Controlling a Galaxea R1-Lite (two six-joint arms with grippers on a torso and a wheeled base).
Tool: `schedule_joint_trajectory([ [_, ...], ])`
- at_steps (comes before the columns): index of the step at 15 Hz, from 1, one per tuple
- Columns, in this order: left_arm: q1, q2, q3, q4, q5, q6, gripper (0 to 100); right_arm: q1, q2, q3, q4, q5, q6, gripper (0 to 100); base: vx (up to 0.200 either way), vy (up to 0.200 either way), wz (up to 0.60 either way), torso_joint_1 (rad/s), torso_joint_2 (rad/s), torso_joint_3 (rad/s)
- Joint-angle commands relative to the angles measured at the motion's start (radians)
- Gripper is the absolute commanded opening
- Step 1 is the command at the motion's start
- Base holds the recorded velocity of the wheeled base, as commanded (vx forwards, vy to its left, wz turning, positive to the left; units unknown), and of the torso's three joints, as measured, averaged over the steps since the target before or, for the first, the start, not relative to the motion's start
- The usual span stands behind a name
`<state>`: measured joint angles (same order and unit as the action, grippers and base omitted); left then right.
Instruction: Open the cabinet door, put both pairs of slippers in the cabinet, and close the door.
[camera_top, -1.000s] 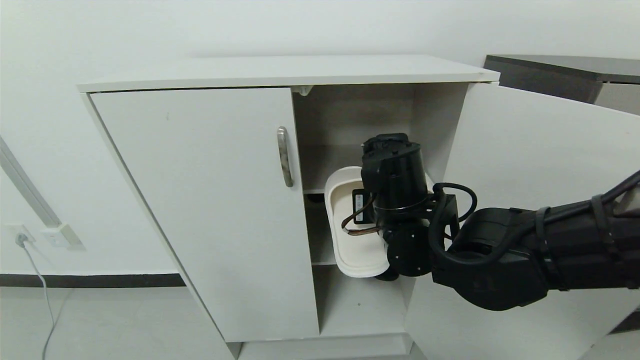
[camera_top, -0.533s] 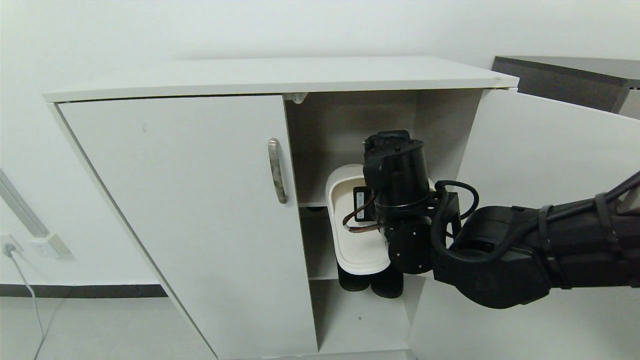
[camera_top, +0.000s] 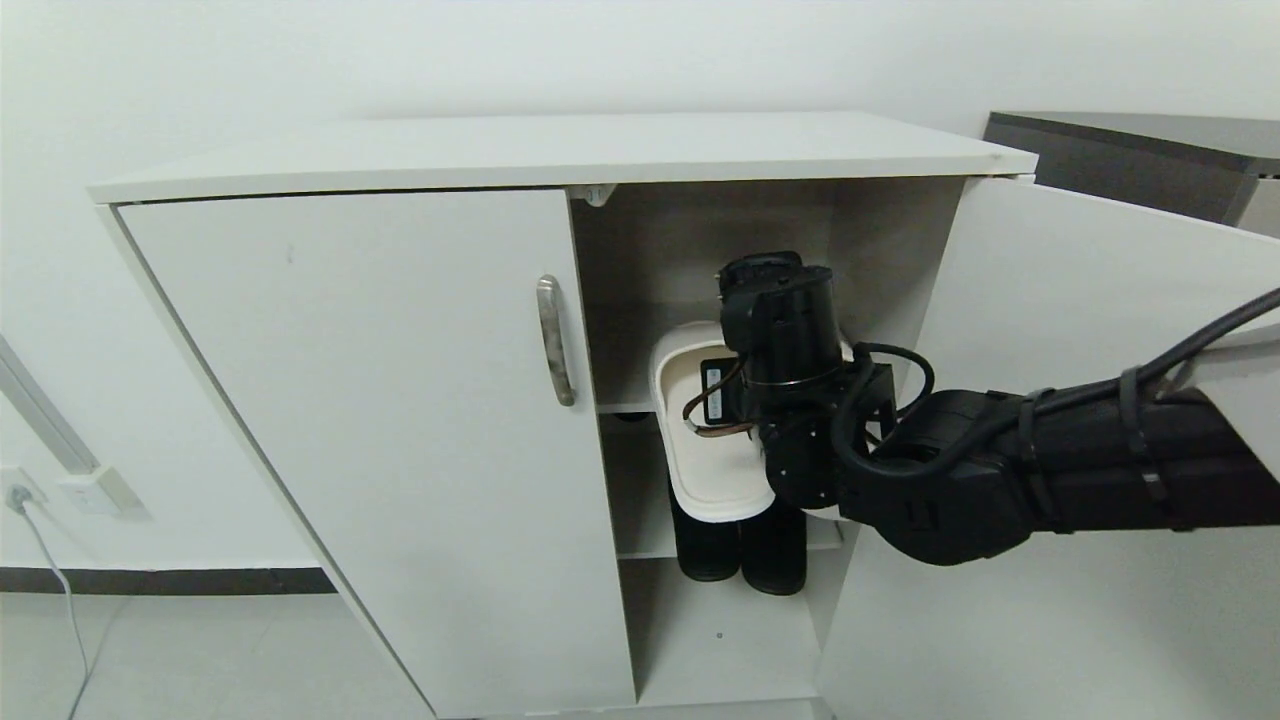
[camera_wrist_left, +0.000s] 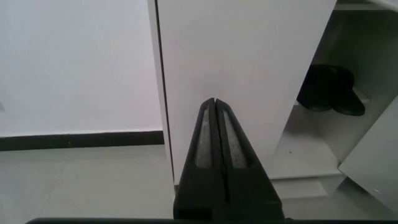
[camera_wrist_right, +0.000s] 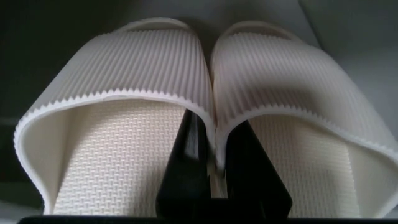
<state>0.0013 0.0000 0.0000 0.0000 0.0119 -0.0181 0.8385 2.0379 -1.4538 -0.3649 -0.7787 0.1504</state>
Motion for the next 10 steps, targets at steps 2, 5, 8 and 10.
schedule_joint_trajectory([
  [2, 0.0, 0.0, 0.0, 0.0, 0.0, 0.0, 0, -0.021, 0.051, -0.069, 0.012, 0.018, -0.012, 0, 0.0, 0.0, 0.0, 0.0, 0.0, 0.0],
  [5, 0.0, 0.0, 0.0, 0.0, 0.0, -0.002, 0, -0.044, 0.085, -0.178, 0.096, 0.05, -0.011, 0, 0.0, 0.0, 0.0, 0.0, 0.0, 0.0],
  [8, 0.0, 0.0, 0.0, 0.0, 0.0, -0.002, 0, -0.064, 0.096, -0.221, 0.1, 0.088, -0.011, 0, 0.0, 0.0, 0.0, 0.0, 0.0, 0.0],
  [10, 0.0, 0.0, -0.002, 0.0, 0.0, -0.002, 0, -0.075, 0.105, -0.237, 0.1, 0.088, -0.011, 0, 0.0, 0.0, 0.0, 0.0, 0.0, 0.0],
])
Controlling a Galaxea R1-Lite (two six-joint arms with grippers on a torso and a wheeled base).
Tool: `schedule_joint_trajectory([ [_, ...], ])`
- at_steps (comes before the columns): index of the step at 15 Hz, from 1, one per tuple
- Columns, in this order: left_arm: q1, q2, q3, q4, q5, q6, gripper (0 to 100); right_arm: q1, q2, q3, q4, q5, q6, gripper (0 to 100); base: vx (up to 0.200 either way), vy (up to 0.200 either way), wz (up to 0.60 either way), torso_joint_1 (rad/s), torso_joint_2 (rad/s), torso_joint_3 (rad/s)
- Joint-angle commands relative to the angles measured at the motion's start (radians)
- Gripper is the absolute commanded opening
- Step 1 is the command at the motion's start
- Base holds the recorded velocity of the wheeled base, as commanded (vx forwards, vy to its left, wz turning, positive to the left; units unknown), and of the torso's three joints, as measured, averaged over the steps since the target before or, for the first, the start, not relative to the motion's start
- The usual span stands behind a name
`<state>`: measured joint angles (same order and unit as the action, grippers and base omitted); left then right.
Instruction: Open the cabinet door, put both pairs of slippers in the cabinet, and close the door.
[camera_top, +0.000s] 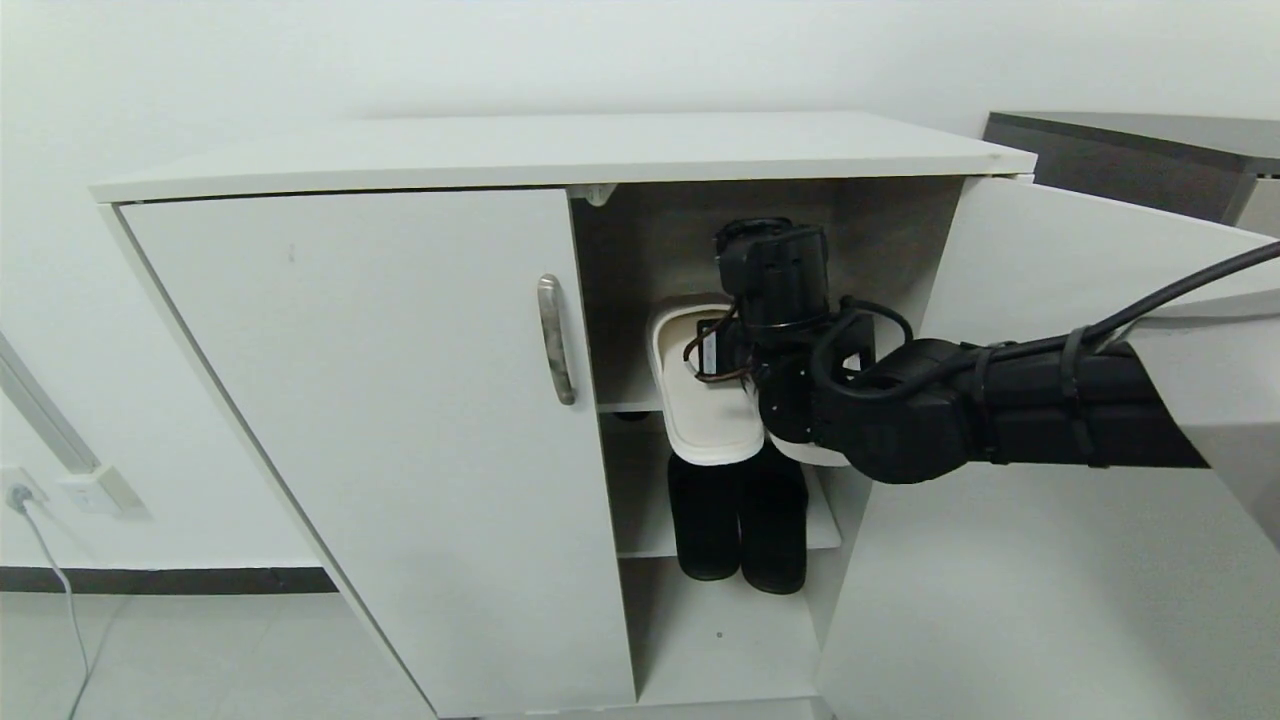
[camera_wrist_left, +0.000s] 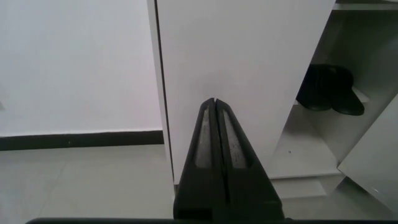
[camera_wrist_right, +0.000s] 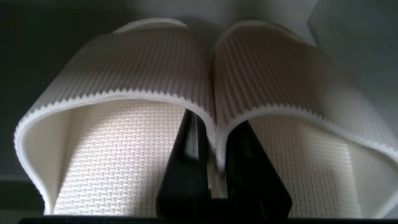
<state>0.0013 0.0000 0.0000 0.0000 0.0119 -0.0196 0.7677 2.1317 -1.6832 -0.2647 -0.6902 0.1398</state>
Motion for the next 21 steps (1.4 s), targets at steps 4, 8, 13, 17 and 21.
schedule_joint_trajectory([
  [4, 0.0, 0.0, 0.0, 0.0, 0.0, 0.0, 0, -0.034, 0.065, -0.132, 0.051, 0.0, 0.004, 0, 0.0, 0.0, 0.0, 0.0, 0.0, 0.0],
  [8, 0.0, 0.0, 0.0, 0.0, 0.0, -0.002, 0, -0.045, 0.111, -0.194, 0.064, -0.002, 0.004, 0, 0.0, 0.0, 0.0, 0.0, 0.0, 0.0],
  [13, 0.0, 0.0, 0.0, 0.0, 0.0, 0.0, 0, -0.067, 0.128, -0.196, 0.064, 0.0, 0.003, 0, 0.0, 0.0, 0.0, 0.0, 0.0, 0.0],
  [17, 0.0, 0.0, -0.002, 0.0, 0.0, -0.002, 0, -0.07, 0.134, -0.196, 0.065, 0.0, 0.003, 0, 0.0, 0.0, 0.0, 0.0, 0.0, 0.0],
  [21, 0.0, 0.0, 0.0, 0.0, 0.0, -0.002, 0, -0.067, 0.139, -0.194, 0.085, 0.0, 0.003, 100, 0.0, 0.0, 0.0, 0.0, 0.0, 0.0],
])
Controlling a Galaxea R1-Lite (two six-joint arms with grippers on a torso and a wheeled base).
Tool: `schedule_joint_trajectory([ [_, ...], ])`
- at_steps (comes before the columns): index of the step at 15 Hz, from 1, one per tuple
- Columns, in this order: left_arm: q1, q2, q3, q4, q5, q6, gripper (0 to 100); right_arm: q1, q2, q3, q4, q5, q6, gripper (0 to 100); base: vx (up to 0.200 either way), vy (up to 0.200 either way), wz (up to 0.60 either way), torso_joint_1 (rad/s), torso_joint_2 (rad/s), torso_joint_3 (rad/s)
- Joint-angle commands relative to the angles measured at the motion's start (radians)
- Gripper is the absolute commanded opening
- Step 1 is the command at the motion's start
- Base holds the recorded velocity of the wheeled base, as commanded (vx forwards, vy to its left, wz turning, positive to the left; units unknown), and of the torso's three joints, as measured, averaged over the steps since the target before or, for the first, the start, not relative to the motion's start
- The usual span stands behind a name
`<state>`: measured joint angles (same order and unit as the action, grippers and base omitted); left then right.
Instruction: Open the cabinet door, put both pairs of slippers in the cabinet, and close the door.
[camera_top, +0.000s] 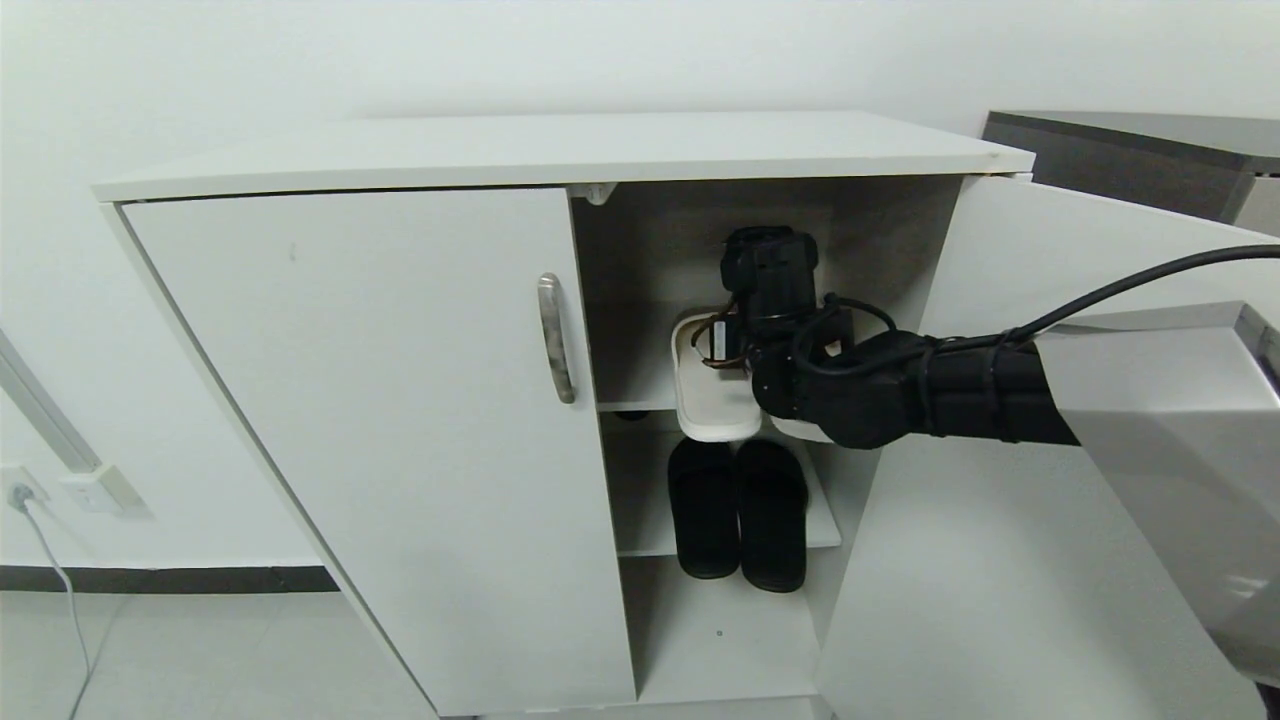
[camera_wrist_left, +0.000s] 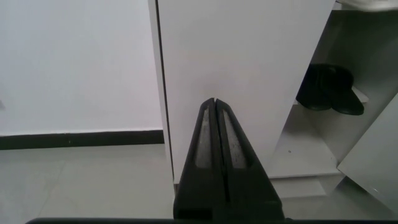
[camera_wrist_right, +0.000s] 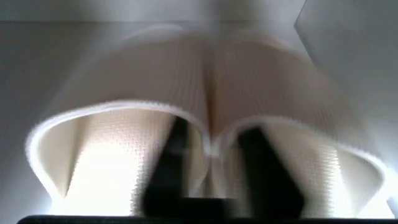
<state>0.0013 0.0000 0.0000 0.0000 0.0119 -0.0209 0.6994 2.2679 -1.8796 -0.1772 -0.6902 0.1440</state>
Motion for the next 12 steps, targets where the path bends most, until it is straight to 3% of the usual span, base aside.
schedule_joint_trajectory([
  [1, 0.0, 0.0, 0.0, 0.0, 0.0, -0.001, 0, 0.003, -0.002, 0.002, 0.015, 0.0, 0.003, 100, 0.0, 0.0, 0.0, 0.0, 0.0, 0.0],
  [12, 0.0, 0.0, 0.0, 0.0, 0.002, 0.001, 0, 0.088, -0.182, 0.229, 0.008, -0.038, 0.031, 100, 0.0, 0.0, 0.0, 0.0, 0.0, 0.0],
])
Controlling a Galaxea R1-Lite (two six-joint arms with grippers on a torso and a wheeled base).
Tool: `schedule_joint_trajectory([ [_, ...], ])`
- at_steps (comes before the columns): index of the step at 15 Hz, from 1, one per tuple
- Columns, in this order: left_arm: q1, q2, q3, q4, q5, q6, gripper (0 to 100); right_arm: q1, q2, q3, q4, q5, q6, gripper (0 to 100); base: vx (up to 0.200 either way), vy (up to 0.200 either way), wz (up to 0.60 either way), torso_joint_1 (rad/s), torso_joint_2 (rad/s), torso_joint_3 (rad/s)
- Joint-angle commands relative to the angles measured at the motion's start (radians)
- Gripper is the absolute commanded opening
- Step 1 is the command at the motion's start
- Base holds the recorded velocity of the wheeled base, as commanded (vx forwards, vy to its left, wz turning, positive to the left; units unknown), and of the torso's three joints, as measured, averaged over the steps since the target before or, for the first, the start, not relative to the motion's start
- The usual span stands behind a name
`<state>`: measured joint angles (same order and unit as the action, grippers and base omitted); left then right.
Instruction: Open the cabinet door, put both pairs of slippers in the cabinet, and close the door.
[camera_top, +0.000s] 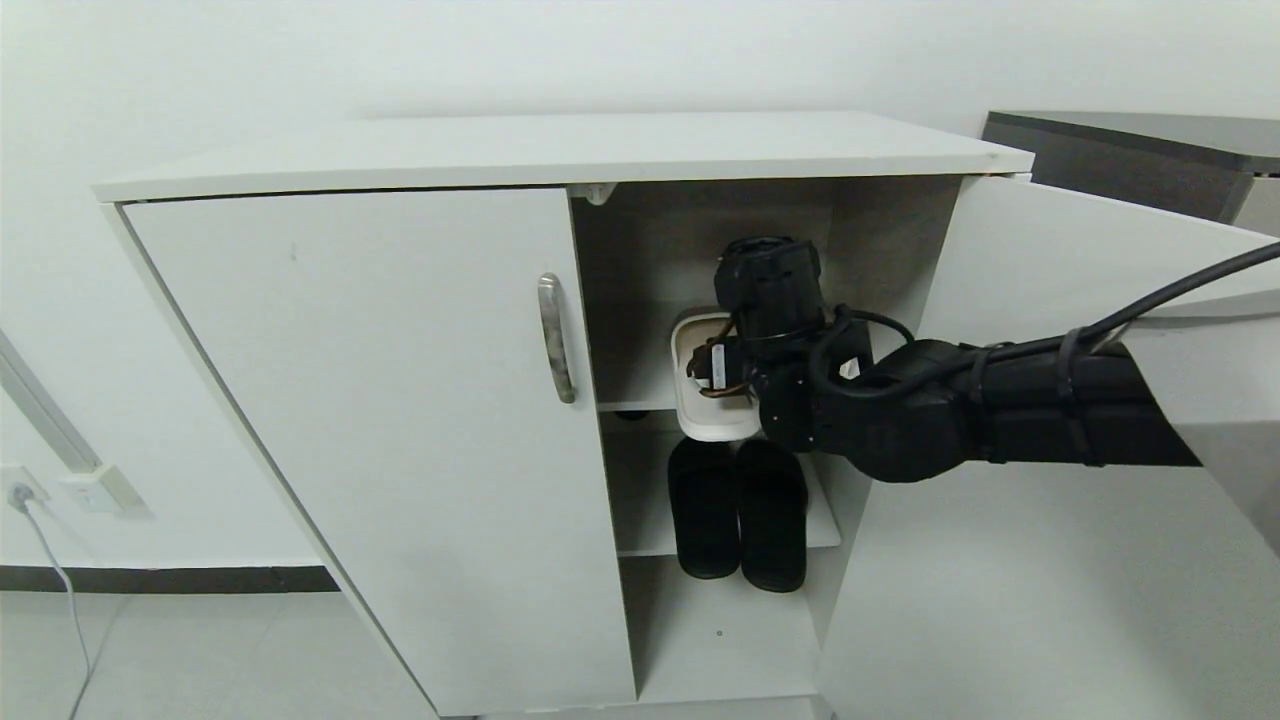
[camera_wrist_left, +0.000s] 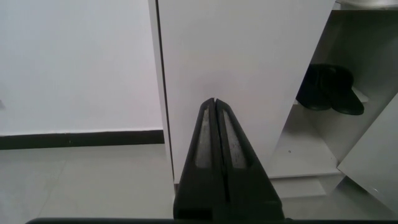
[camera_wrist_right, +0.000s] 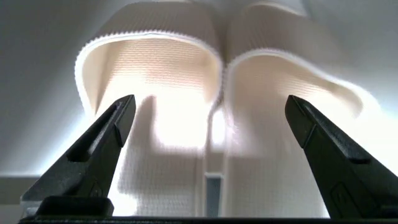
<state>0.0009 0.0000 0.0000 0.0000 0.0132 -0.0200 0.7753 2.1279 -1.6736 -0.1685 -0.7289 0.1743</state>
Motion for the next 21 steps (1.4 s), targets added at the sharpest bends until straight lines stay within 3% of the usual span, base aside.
schedule_joint_trajectory([
  [1, 0.001, 0.0, 0.0, 0.0, 0.001, 0.0, 0, 0.022, -0.065, 0.045, 0.0, 0.0, 0.001, 100, 0.0, 0.0, 0.0, 0.0, 0.0, 0.0],
  [7, 0.001, 0.0, 0.0, 0.0, 0.001, 0.0, 0, 0.122, -0.215, 0.229, -0.014, 0.0, 0.031, 100, 0.0, 0.0, 0.0, 0.0, 0.0, 0.0],
  [11, 0.001, 0.0, 0.0, 0.0, 0.001, 0.0, 0, 0.177, -0.319, 0.437, -0.144, 0.014, 0.033, 100, 0.0, 0.0, 0.0, 0.0, 0.0, 0.0],
  [12, 0.001, 0.0, -0.002, 0.0, -0.001, 0.0, 0, 0.186, -0.335, 0.488, -0.189, 0.022, 0.028, 0, 0.0, 0.0, 0.0, 0.0, 0.0, 0.0],
  [21, 0.001, 0.0, 0.0, 0.0, -0.001, 0.002, 0, 0.277, -0.477, 0.801, -0.373, 0.175, 0.013, 0, 0.0, 0.0, 0.0, 0.0, 0.0, 0.0],
])
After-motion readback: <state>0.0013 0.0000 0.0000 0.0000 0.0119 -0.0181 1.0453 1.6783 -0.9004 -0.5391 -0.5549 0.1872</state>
